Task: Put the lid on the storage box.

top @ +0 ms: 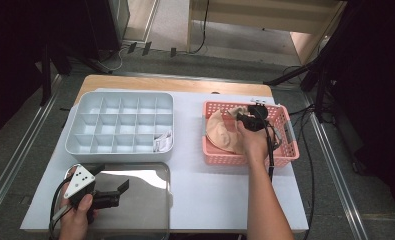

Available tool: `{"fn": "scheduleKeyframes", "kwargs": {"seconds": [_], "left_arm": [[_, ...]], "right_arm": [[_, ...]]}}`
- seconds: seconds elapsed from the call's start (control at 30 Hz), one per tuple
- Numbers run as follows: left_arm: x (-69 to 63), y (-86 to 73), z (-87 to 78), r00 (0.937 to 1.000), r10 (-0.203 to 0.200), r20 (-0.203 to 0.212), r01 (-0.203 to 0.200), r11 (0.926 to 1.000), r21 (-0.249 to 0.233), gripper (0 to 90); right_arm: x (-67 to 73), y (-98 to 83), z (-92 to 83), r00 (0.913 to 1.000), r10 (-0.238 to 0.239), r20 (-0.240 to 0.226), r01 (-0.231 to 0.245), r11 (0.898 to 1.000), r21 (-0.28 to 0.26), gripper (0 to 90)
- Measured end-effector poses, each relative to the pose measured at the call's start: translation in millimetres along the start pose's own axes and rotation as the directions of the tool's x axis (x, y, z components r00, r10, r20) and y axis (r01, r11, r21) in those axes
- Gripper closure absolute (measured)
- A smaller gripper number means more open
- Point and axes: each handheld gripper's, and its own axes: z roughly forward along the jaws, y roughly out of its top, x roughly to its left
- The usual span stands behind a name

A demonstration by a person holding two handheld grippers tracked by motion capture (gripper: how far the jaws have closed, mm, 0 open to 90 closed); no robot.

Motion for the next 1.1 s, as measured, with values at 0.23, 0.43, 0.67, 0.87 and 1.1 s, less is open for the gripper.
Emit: {"fn": "scheduleKeyframes", "kwargs": {"seconds": [0.23, 0.43, 0.67, 0.87, 1.1], "left_arm": [[-1.7, -0.3, 1.0, 1.0, 0.007, 0.0, -0.007, 1.0, 0.004, 0.0], [-1.7, -0.3, 0.7, 0.9999, 0.01, -0.004, -0.01, 0.9999, 0.006, 0.0], [-3.4, -0.8, 1.1, 0.9998, 0.021, -0.004, -0.021, 0.9998, 0.007, 0.0], [-3.9, -0.8, 1.6, 0.9998, 0.018, -0.007, -0.018, 0.9998, 0.006, 0.0], [-5.5, -1.1, 2.3, 0.9998, 0.02, -0.002, -0.02, 0.9998, 0.009, 0.0]], "right_arm": [[3.4, -1.4, -27.3, 0.9991, -0.038, -0.016, 0.036, 0.991, -0.129, 81.8], [8.1, -6.8, -46.3, 0.997, -0.068, -0.039, 0.06, 0.983, -0.174, 81.8], [4.1, -23.6, -60.4, 0.996, -0.064, -0.063, 0.05, 0.977, -0.207, 82.0], [3.8, -42.3, -73.7, 0.992, -0.087, -0.092, 0.065, 0.974, -0.217, 82.2], [1.5, -63.2, -91.8, 0.9881, -0.109, -0.108, 0.078, 0.963, -0.259, 82.2]]}}
